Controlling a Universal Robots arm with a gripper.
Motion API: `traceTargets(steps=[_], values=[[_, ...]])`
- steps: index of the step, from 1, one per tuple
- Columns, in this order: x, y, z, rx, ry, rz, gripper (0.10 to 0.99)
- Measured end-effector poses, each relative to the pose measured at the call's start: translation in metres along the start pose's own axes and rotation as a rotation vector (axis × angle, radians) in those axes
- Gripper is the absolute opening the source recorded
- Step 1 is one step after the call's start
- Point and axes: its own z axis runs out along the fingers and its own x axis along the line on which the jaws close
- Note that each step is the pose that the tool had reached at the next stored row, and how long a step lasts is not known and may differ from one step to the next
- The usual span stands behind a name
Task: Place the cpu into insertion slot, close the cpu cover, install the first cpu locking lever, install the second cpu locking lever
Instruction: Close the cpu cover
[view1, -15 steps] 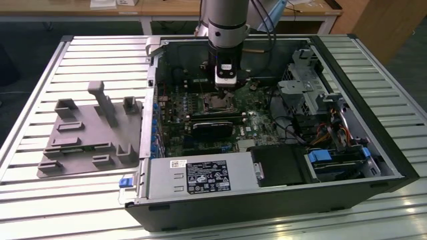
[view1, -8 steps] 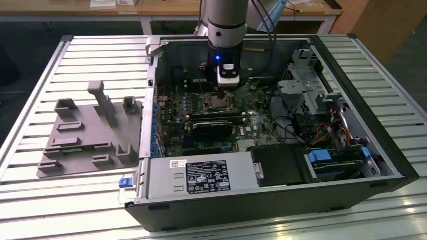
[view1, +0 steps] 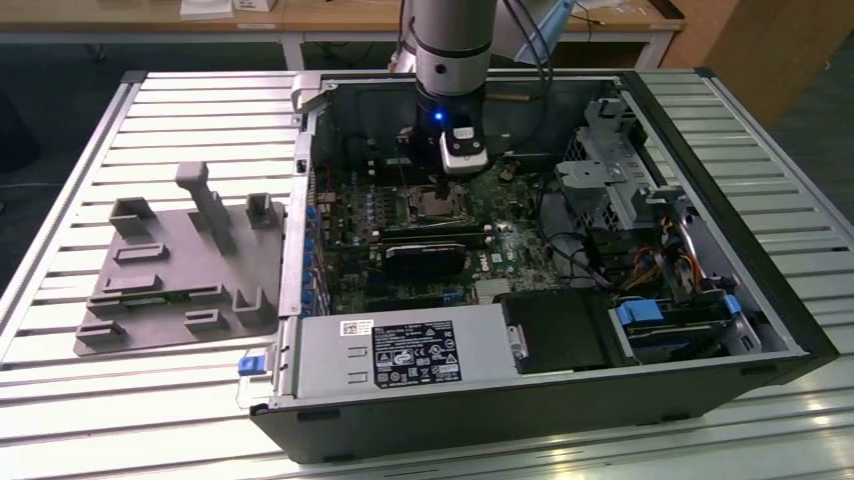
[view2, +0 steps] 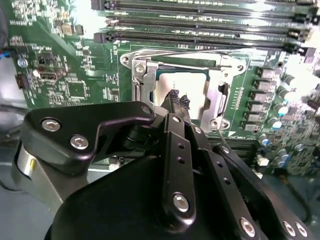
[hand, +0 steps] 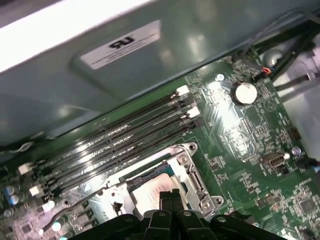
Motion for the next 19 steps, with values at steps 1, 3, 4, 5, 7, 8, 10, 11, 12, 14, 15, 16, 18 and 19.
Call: traceTargets(steps=[1,3,4,5,7,8,10,11,12,14,15,16,18,19], values=[[0.0000,0.0000,0.0000,0.000,0.0003,-0.016,0.102],[0.0000,0.0000,0.0002,-0.001,0.0010,-0.048,0.102],[0.0000,0.0000,0.0002,-0.001,0.0015,-0.065,0.102],[0.0000,0.0000,0.0003,-0.002,0.0019,-0.083,0.102],[0.0000,0.0000,0.0003,-0.002,0.0027,-0.116,0.102],[0.0000,0.0000,0.0004,-0.003,0.0031,-0.132,0.102],[0.0000,-0.0001,0.0004,-0.002,0.0035,-0.158,0.102],[0.0000,-0.0001,0.0004,-0.003,0.0038,-0.170,0.102],[0.0000,-0.0002,0.0004,-0.003,0.0041,-0.181,0.102],[0.0001,-0.0004,0.0004,-0.003,0.0047,-0.203,0.102],[0.0001,-0.0006,0.0005,-0.004,0.0050,-0.214,0.102],[0.0000,-0.0008,0.0005,-0.004,0.0052,-0.224,0.102],[0.0000,-0.0012,0.0005,-0.005,0.0058,-0.244,0.102],[0.0000,-0.0015,0.0005,-0.005,0.0061,-0.253,0.102]])
